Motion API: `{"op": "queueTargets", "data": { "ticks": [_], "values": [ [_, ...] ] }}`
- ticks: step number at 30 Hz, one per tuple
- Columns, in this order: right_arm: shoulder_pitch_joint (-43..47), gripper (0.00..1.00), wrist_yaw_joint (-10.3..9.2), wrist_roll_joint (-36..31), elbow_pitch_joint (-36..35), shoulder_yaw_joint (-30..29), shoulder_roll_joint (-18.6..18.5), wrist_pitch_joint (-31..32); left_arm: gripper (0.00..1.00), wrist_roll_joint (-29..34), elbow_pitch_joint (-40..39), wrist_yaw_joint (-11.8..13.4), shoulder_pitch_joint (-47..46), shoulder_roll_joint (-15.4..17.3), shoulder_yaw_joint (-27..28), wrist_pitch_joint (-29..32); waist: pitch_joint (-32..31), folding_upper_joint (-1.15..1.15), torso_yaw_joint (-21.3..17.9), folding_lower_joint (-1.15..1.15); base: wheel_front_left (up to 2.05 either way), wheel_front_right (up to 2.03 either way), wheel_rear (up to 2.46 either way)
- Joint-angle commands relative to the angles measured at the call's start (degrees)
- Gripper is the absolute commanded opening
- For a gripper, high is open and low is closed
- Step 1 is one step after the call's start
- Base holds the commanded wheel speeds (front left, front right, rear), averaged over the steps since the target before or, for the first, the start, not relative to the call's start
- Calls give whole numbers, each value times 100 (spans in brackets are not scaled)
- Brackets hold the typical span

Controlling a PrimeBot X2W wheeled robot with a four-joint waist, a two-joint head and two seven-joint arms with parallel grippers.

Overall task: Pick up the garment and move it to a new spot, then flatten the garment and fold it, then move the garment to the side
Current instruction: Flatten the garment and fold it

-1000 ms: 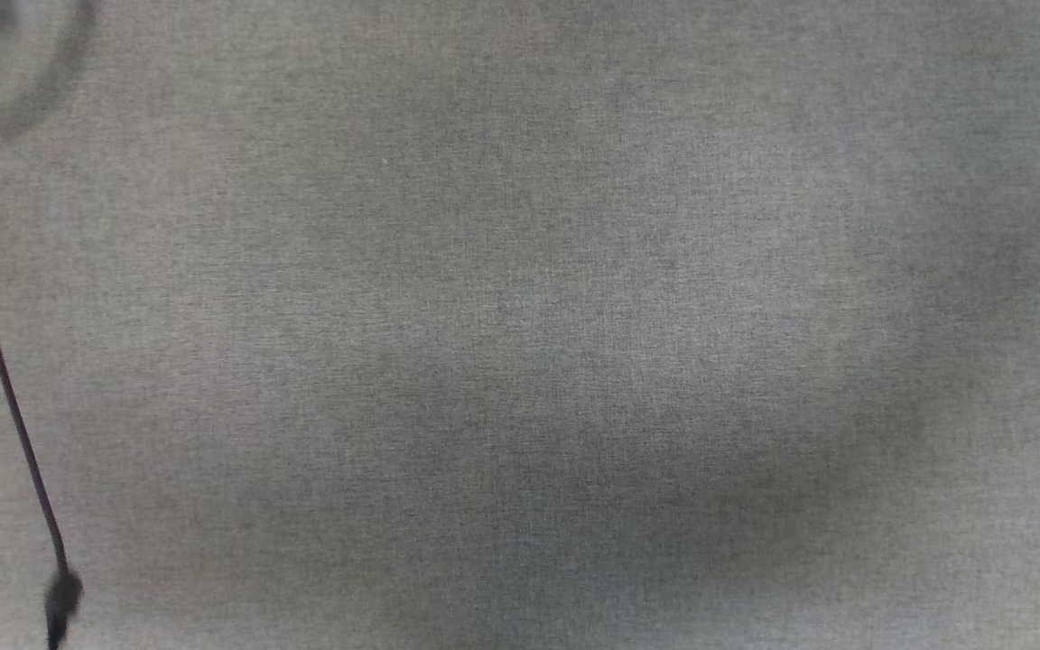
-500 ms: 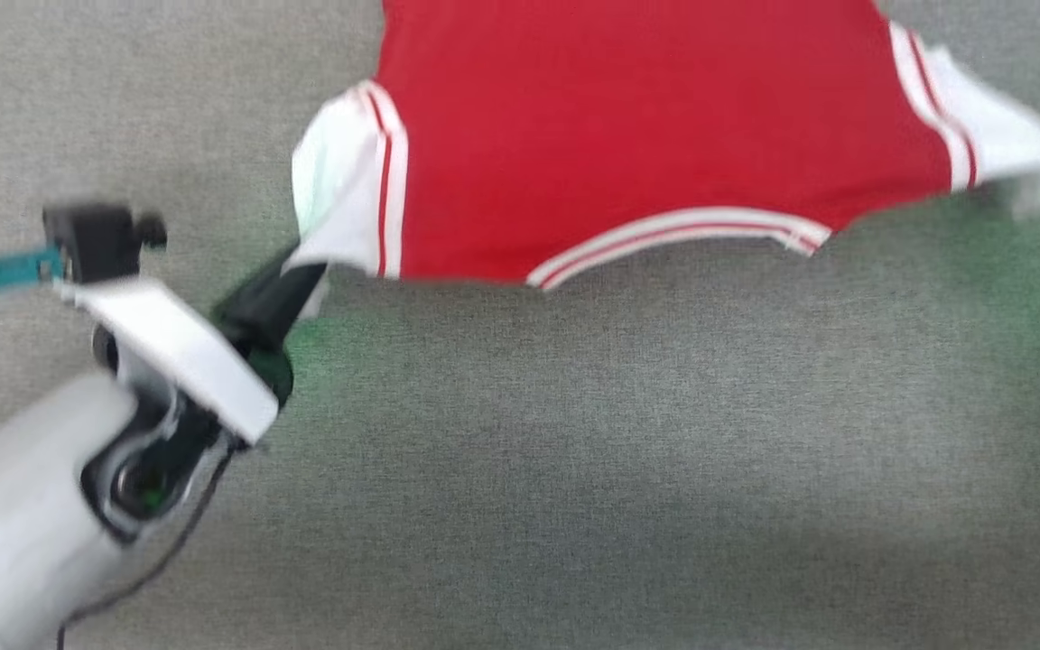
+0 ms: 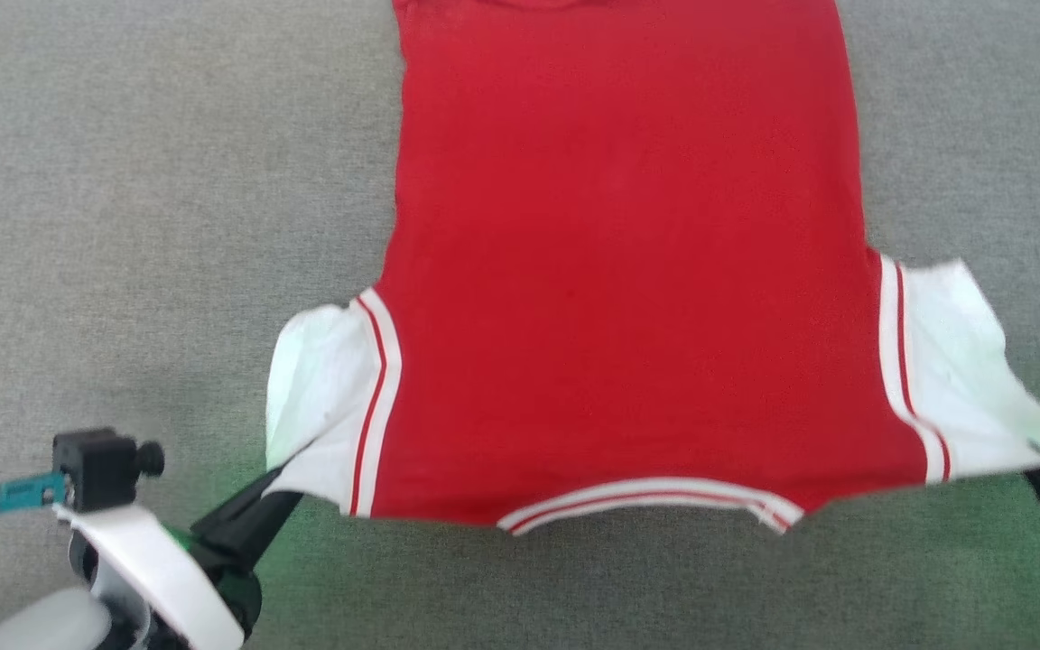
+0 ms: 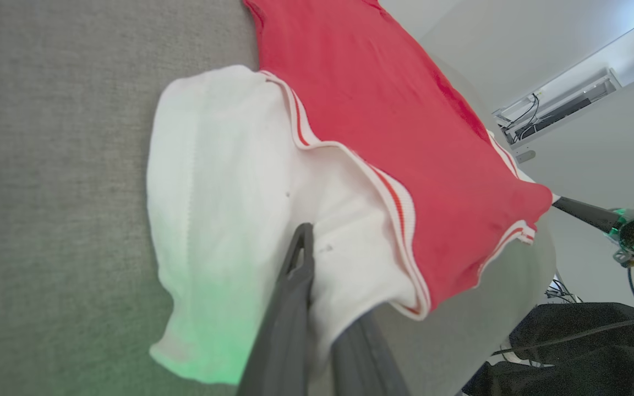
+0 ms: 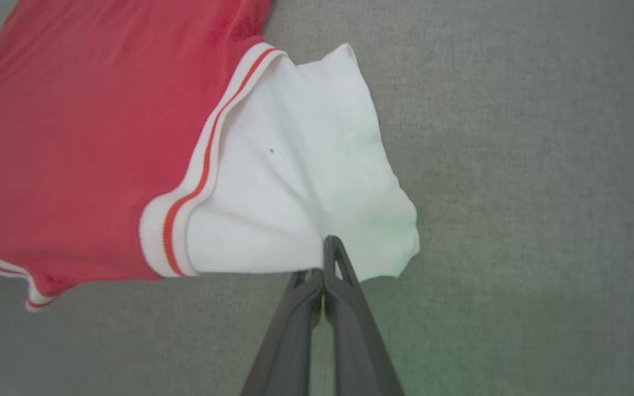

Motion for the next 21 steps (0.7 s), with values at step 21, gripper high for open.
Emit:
{"op": "queueTargets", "data": {
  "ticks": [21],
  "values": [
    [362,0,-6,-330,285,233,436,786,0,569,879,47,651,-1040,245,98,-90,0,57,0,0,0,0]
  ]
}}
